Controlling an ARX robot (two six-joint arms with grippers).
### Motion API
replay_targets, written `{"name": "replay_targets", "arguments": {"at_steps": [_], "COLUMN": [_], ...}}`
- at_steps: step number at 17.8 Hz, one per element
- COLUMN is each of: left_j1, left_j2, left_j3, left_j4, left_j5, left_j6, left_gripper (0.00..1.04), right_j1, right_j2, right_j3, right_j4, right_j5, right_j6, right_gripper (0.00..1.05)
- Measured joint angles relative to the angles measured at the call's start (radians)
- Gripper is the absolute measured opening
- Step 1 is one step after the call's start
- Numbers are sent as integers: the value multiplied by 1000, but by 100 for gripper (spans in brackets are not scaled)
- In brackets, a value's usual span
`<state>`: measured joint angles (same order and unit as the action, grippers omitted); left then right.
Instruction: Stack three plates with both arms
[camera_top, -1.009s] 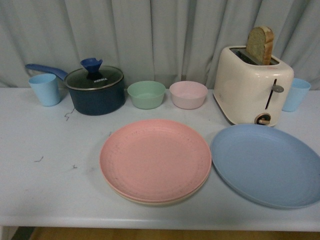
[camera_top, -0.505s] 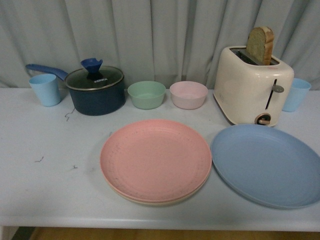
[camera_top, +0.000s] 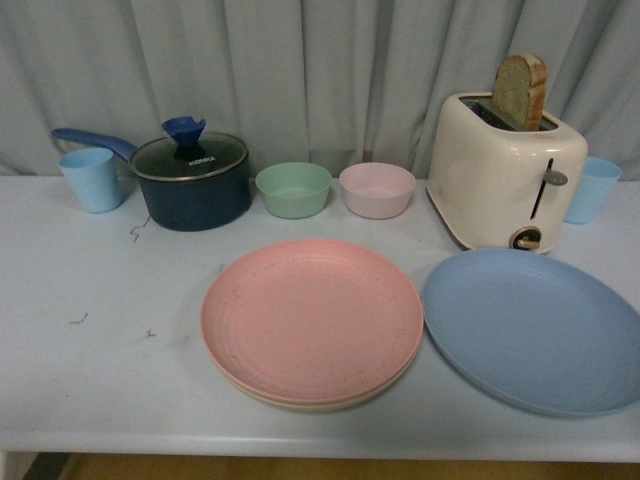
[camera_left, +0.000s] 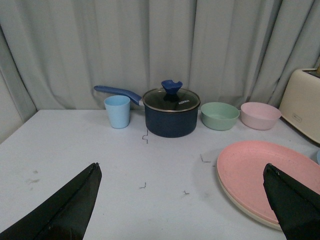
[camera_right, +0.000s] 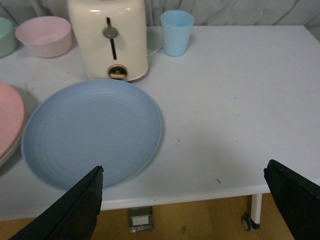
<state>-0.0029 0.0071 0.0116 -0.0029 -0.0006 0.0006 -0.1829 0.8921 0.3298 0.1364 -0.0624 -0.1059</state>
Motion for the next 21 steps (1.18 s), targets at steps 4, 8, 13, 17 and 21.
{"name": "replay_targets", "arguments": {"at_steps": [4, 8, 13, 17, 21], "left_j1": [0, 0, 0, 0, 0], "left_j2": [0, 0, 0, 0, 0], "left_j3": [0, 0, 0, 0, 0], "left_j4": [0, 0, 0, 0, 0], "left_j5": [0, 0, 0, 0, 0], "left_j6": [0, 0, 0, 0, 0], "left_gripper": [98, 98, 98, 98, 98], "right_j1": [-18, -6, -5, 18, 40], "right_j2": [470, 818, 1071, 1166, 1251], "right_j3": [215, 412, 550, 592, 625], "right_j4": [91, 141, 188, 222, 246], "right_j5": [-32, -13, -2, 6, 34], "right_j6": [-3, 0, 15, 19, 43], "right_gripper": [98, 98, 98, 98, 91]}}
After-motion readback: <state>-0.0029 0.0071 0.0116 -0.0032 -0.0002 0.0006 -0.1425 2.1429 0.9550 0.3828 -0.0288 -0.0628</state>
